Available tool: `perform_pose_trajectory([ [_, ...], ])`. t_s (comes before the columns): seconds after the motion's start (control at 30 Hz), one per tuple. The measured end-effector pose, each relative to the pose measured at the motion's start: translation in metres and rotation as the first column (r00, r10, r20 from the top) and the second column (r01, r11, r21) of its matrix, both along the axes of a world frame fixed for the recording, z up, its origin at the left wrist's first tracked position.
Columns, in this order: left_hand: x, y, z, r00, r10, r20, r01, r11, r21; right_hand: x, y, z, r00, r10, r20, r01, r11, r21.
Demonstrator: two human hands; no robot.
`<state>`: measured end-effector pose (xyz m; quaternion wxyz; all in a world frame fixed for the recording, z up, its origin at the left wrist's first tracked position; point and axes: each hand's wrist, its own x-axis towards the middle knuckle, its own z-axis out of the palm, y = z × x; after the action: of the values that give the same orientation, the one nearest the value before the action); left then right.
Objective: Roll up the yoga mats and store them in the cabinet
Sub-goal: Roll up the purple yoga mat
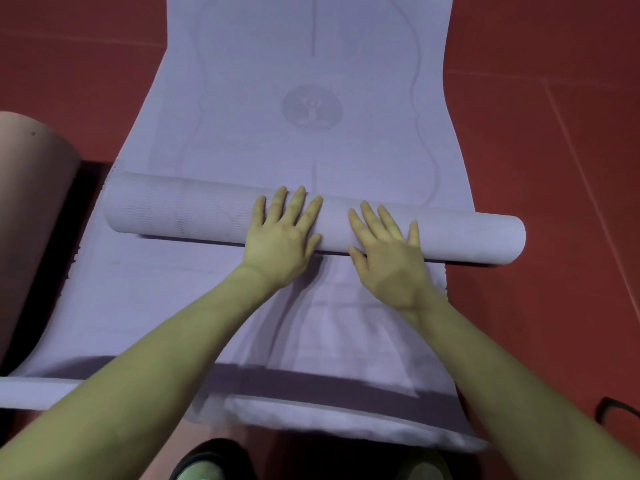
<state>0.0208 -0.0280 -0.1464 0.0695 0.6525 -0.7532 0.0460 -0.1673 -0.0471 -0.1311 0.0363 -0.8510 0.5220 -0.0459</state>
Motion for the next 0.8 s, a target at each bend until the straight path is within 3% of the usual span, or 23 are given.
perform_pose_trajectory([
  [0.2, 0.026, -0.022, -0.012, 0.976, -0.185, 0.114, 0.195, 0.977, -0.087, -0.005, -0.027, 0.003, 0.995, 0.058, -0.081, -0.048, 0.992, 0.118],
  [0.5, 0.038, -0.063, 0.002, 0.985, -0.167, 0.042, 0.157, 0.971, 0.181, 0.003, -0.070, -0.003, 0.997, 0.039, -0.069, -0.029, 0.989, 0.146],
  [0.67, 0.038, -0.060, -0.001, 0.967, -0.253, 0.032, 0.251, 0.965, 0.071, 0.000, -0.067, -0.014, 0.996, 0.068, 0.051, -0.065, 0.996, -0.060],
  [0.8, 0.035, -0.057, 0.002, 0.966, -0.260, -0.010, 0.260, 0.965, 0.028, 0.001, -0.064, -0.006, 0.998, 0.042, 0.037, -0.045, 0.997, 0.068],
])
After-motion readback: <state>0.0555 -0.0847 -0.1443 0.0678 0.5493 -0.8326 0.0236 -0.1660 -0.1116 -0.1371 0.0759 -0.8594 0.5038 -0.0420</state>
